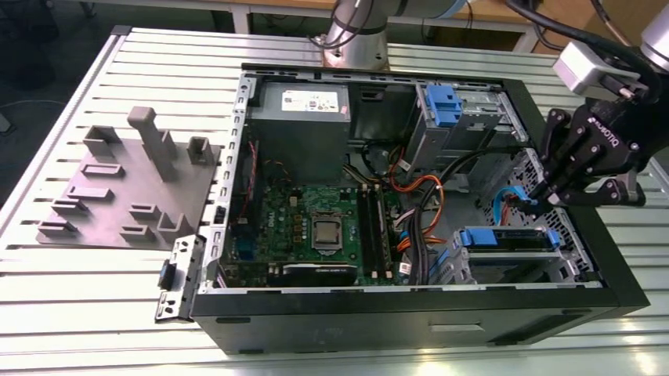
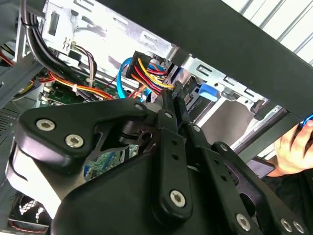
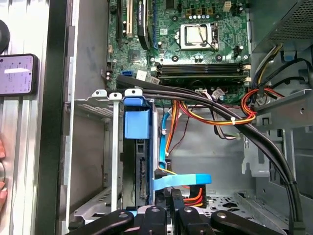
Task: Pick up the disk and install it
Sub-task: 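Insert the first disk wire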
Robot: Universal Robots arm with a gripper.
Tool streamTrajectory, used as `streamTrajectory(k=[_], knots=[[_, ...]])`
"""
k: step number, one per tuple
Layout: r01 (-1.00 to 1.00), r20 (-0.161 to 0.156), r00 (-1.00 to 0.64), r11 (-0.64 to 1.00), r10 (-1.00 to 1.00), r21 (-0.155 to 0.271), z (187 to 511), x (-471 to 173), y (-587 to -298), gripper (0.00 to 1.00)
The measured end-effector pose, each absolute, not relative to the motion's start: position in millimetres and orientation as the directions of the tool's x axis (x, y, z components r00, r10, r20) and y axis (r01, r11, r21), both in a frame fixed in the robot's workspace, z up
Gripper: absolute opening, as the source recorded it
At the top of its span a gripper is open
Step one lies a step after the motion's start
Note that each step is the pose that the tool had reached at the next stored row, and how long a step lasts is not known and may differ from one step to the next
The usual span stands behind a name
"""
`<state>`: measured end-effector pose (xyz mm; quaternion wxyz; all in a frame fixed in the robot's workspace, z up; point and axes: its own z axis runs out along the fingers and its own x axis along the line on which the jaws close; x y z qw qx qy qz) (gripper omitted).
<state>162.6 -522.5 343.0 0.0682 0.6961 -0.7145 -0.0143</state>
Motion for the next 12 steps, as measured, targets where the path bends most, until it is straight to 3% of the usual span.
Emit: streamTrajectory(k=[12], knots=[[-0.996, 0.074, -0.006, 0.013, -0.997, 0.083, 341.7, 156.3, -532.6, 0.16]])
